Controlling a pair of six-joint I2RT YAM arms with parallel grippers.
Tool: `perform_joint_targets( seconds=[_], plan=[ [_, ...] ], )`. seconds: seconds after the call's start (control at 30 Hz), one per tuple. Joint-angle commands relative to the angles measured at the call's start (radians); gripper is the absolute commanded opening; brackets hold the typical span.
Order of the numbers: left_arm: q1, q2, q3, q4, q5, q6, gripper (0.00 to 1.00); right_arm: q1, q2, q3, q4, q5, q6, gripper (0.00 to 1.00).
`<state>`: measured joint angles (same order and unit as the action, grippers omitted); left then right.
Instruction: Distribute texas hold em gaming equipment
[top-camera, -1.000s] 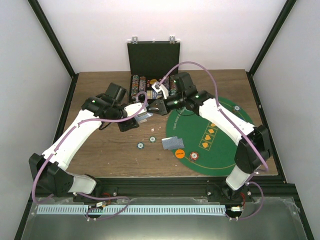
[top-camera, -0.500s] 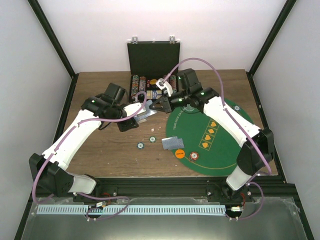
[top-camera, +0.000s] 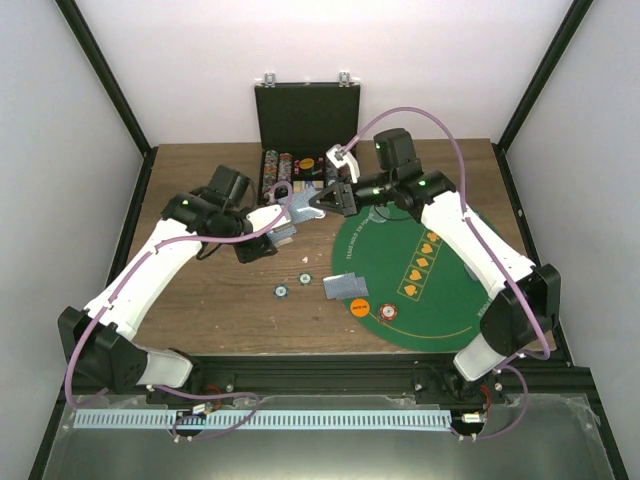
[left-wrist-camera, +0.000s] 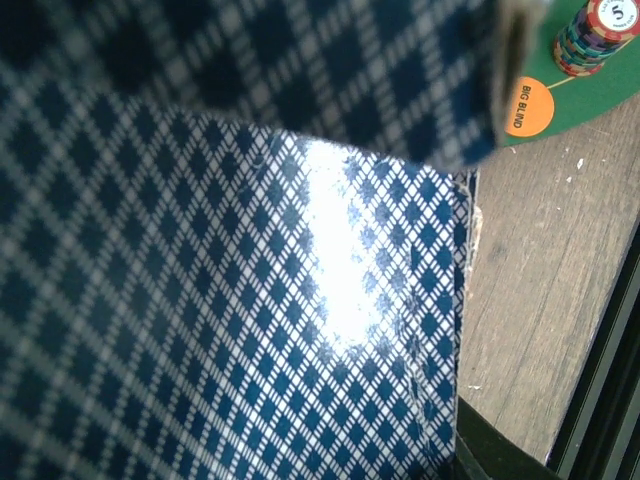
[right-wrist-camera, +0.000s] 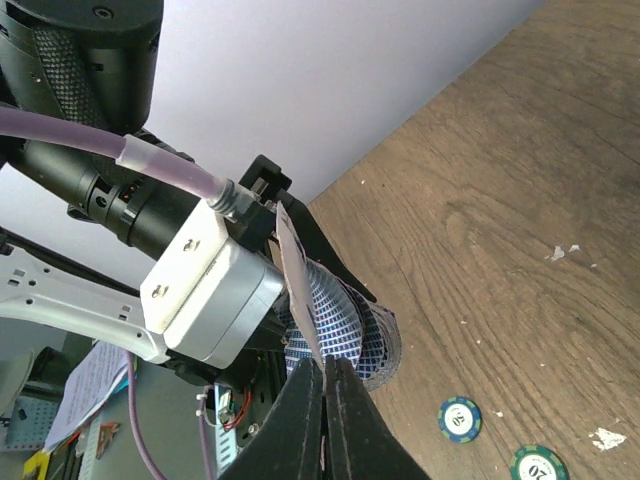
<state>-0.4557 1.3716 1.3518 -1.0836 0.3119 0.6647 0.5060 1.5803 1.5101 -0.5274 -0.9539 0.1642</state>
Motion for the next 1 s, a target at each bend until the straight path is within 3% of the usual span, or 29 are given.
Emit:
perform_joint_targets(
  seconds=[0.0,0.17,0.33,0.53,0.63,0.83,0.97],
  plan=[
    [0.006,-0.023,0.001,0.012,0.027,0.002,0.39,-0.003,-0.008,0.035,-0.014,-0.035,0.007,0.01],
    [0.011,-0.022,-0.002,0.011,0.027,0.003,0.39,-0.032,-0.035,0.098,-0.073,0.012,-0.04,0.01],
    [0.018,-0.03,-0.006,0.015,0.026,-0.002,0.39,-0.076,-0.02,0.264,-0.268,0.11,-0.122,0.01],
    [0.026,-0.036,-0.016,0.014,0.026,-0.001,0.39,-0.089,-0.013,0.368,-0.489,0.404,-0.206,0.01],
    [0.026,-0.042,-0.019,0.015,0.027,-0.002,0.39,-0.088,-0.009,0.394,-0.574,0.615,-0.328,0.01],
    [0.026,-0.051,-0.021,0.019,0.029,-0.004,0.39,-0.088,-0.159,0.059,-0.321,0.849,-0.726,0.01],
    [0.026,-0.058,-0.027,0.019,0.027,-0.001,0.39,-0.088,-0.265,-0.247,-0.144,0.89,-1.123,0.01]
  ],
)
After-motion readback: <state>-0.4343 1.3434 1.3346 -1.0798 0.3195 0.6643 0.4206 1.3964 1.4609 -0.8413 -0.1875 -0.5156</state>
